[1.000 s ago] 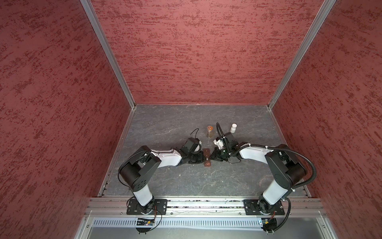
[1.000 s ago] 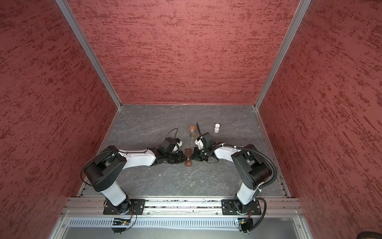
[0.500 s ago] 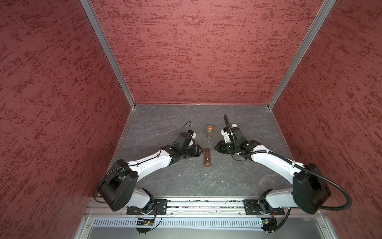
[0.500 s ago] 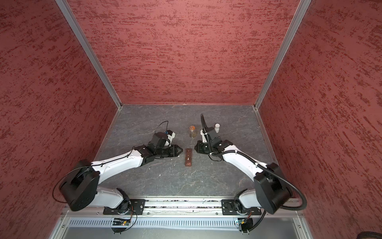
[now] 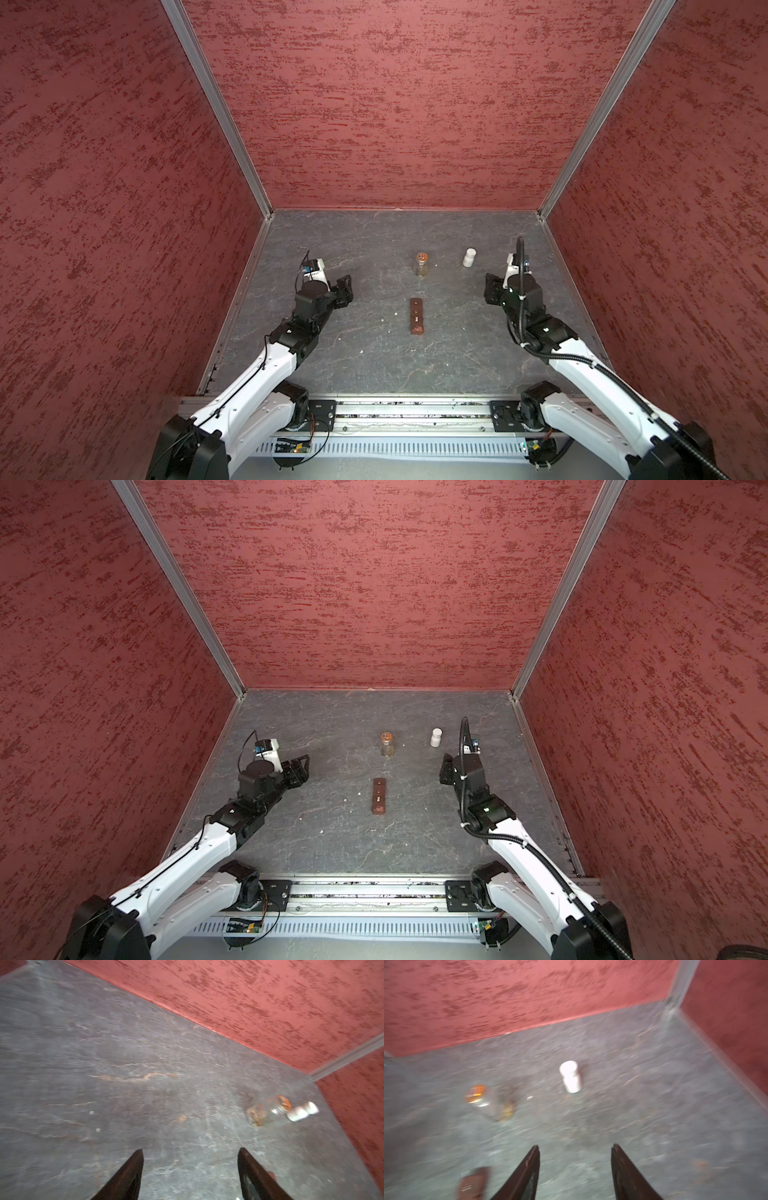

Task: Sort the pills into containers

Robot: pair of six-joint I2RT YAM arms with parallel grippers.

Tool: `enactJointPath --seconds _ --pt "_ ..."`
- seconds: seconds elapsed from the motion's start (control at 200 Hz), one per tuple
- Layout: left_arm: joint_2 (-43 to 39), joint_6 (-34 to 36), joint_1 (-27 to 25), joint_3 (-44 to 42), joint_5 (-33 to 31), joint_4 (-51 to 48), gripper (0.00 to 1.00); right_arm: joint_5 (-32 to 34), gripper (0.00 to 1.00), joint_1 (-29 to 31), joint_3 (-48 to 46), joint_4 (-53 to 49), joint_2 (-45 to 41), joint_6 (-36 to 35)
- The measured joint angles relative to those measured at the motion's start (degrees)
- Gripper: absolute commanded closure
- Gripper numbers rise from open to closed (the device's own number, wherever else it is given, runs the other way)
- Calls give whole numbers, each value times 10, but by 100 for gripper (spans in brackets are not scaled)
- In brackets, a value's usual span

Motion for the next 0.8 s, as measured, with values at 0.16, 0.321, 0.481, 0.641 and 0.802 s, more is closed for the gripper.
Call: enactJointPath --seconds 0.16,0.321,0.481,0.641,0.802 --pt "-42 44 8 -72 -109 67 6 77 21 -7 -129 189 -31 -90" --pt "-100 94 17 -117 -192 137 1 106 19 -16 -207 353 8 -159" --pt "-131 164 43 -156 -233 221 1 106 18 -39 -229 516 123 -185" --pt "-92 195 124 -185 -208 288 1 82 13 -82 -230 675 270 -198" --pt "25 191 203 -210 -135 373 1 29 13 -132 -206 754 358 -203"
